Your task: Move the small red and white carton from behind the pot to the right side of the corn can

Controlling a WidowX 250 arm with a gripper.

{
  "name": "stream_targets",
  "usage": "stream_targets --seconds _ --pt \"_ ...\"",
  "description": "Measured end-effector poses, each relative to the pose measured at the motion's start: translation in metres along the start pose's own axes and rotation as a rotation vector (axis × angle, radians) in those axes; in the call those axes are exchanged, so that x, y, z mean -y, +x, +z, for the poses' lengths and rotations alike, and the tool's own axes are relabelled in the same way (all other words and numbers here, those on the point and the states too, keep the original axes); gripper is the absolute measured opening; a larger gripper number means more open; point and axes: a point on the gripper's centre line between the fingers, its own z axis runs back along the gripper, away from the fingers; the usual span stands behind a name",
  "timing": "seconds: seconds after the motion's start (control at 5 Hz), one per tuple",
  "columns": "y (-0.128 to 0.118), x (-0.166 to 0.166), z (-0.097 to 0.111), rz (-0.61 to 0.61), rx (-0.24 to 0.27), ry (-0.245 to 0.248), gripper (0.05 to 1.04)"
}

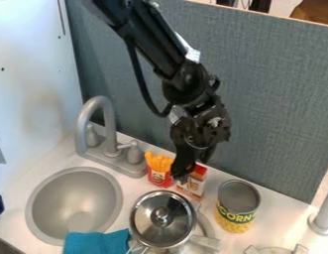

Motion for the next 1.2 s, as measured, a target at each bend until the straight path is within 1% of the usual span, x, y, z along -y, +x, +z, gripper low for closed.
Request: stream_targets --seconds 0.2,0.6,0.8,1.0,1.2 --pt "-0.002 -0.004 -0.008 0.014 0.002 0.022 0.963" --pt "0.001 -0.009 -0.015 0.069 0.032 0.040 0.414" --pt "0.000 -0.012 -0.014 0.022 0.029 0.052 0.391" --pt "0.004 -0.004 0.008 -0.046 0.013 0.026 0.391" --pt "0.007 0.006 0.036 -0.115 -0.015 0.014 0.391"
